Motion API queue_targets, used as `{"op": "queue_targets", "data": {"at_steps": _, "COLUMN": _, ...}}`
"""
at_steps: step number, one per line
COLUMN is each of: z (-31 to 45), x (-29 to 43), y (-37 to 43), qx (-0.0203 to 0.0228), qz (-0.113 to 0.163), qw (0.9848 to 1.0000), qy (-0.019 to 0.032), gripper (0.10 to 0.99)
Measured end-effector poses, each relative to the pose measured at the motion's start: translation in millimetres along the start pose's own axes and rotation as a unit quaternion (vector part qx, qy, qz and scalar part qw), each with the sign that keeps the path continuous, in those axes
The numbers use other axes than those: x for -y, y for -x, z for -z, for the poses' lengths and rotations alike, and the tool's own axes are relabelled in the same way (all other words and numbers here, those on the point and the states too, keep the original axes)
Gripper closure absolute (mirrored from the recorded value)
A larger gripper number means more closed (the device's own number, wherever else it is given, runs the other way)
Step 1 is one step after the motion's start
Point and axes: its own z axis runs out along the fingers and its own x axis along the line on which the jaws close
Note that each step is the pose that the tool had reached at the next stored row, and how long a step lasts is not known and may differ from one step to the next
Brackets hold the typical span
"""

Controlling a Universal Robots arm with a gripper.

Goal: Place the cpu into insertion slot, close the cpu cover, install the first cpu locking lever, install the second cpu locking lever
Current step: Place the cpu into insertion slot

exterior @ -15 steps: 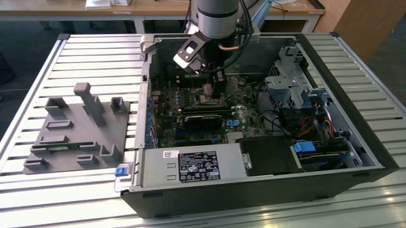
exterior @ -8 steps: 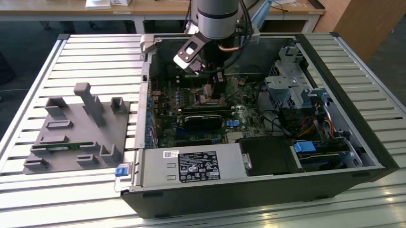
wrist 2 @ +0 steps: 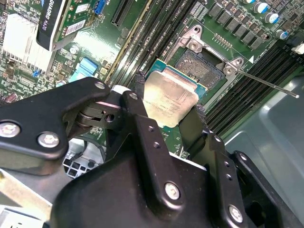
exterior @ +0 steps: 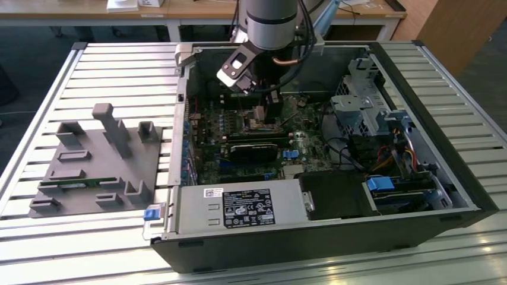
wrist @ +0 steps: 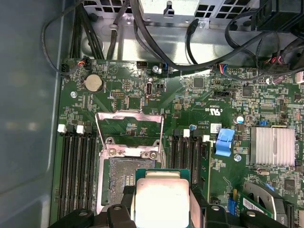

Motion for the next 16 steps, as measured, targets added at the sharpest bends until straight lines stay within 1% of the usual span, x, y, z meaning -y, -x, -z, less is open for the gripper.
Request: {"op": "queue_targets", "data": {"at_steps": 16, "z": -2.9, "x": 0.2, "y": 0.0, "qx": 0.0, "qz": 0.0, "qw": 1.0, "qy": 0.0, "gripper": 0.545}}
